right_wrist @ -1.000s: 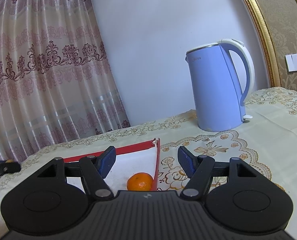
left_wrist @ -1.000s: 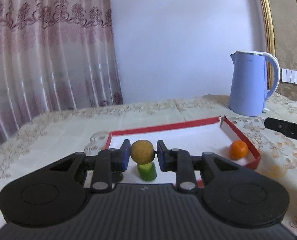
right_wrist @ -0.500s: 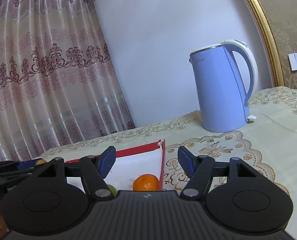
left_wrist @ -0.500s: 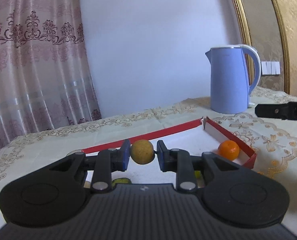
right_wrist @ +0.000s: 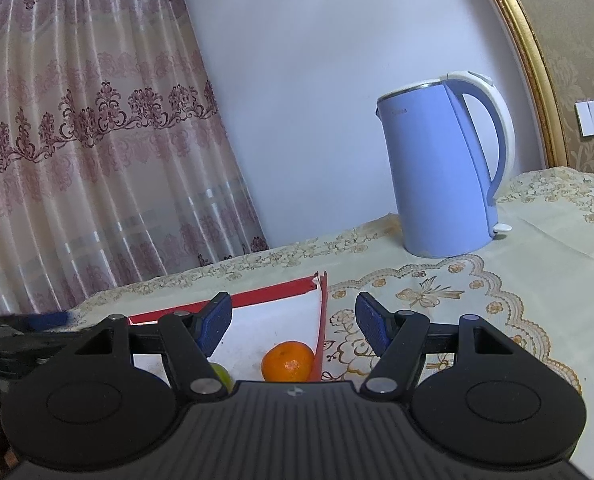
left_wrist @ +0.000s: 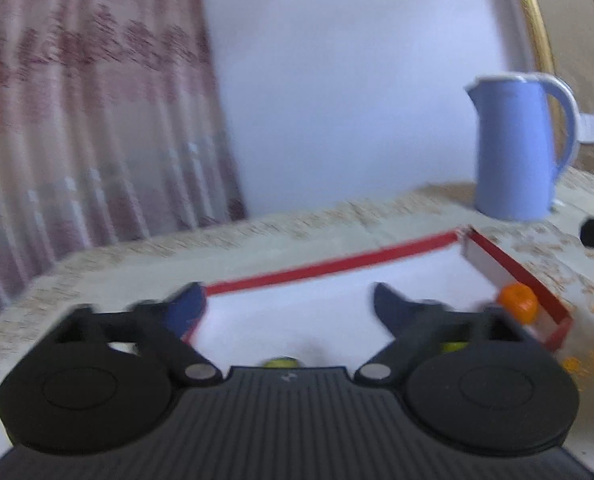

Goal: Organize fruits
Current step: 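Carry the brown fruit into the red tray and open the left gripper, then move the right tool toward the dark eggplant slice before the tray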

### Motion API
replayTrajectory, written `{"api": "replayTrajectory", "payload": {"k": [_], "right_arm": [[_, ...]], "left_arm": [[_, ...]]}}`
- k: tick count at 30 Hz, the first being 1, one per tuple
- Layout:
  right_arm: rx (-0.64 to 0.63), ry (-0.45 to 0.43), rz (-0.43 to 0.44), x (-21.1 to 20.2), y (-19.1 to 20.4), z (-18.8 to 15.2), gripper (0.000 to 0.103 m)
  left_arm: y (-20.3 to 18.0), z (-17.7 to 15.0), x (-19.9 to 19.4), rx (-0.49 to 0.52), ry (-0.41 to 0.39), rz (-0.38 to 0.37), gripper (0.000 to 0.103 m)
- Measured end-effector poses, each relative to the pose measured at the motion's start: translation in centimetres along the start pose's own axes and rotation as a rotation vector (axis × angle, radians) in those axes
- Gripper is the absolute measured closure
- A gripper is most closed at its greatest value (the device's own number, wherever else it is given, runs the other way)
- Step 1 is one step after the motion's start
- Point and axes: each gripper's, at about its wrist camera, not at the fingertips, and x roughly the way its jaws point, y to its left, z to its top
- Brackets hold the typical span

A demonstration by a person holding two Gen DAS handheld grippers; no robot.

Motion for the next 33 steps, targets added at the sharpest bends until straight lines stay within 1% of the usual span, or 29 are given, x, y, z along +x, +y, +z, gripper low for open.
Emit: {"api": "replayTrajectory", "payload": {"k": [2,5,7,9,11,14,16,19,21,23,29,33], "right_arm": [[0.005,0.013,0.006,0.1,0.0,-0.1,0.035],[-0.007,0.033,0.013,0.2,0.4,-0.3,0.035],[-0.024,0.046,0.021,0.0,1.1,-0.4,0.035],[-0.048,0.063,0.034,-0.3,2.1,-0.6,0.035],[-0.084,0.086,0.041,-0.6,3.2,-1.1,0.035],[-0.133,0.153,0.042,-0.5,5.1,-2.3,0.035],[-0.147,0.188,0.037,-0.2,5.9,-2.9,0.035],[-0.159,0.221,0.018,0.1,6.7,-3.5,0.035],[-0.173,0.241,0.01,0.4,7.2,-3.8,0.035],[-0.186,0.255,0.006,0.6,7.7,-4.1,0.035],[-0.229,0.294,-0.009,1.6,9.2,-4.8,0.036],[-0.256,0.318,-0.038,2.2,10.0,-5.1,0.04]], "left_arm": [[0.6,0.0,-1.3,0.011,-0.021,0.011,0.007],[1.6,-0.7,-3.8,0.014,-0.04,0.035,0.001],[2.4,-1.6,-5.6,0.006,-0.042,0.055,0.0],[3.4,-2.7,-6.9,-0.014,-0.014,0.066,0.0],[4.5,-3.6,-7.6,-0.049,0.037,0.068,0.0],[6.4,-5.1,-8.0,-0.14,0.108,0.08,0.0],[7.3,-6.1,-7.9,-0.18,0.131,0.1,0.0],[8.0,-7.1,-7.9,-0.212,0.147,0.114,0.0],[8.4,-7.3,-8.0,-0.236,0.144,0.113,0.0],[8.6,-7.4,-8.2,-0.249,0.125,0.107,0.0],[8.3,-7.6,-8.2,-0.236,0.116,0.093,0.0],[8.0,-7.6,-8.2,-0.226,0.11,0.085,0.0]]}}
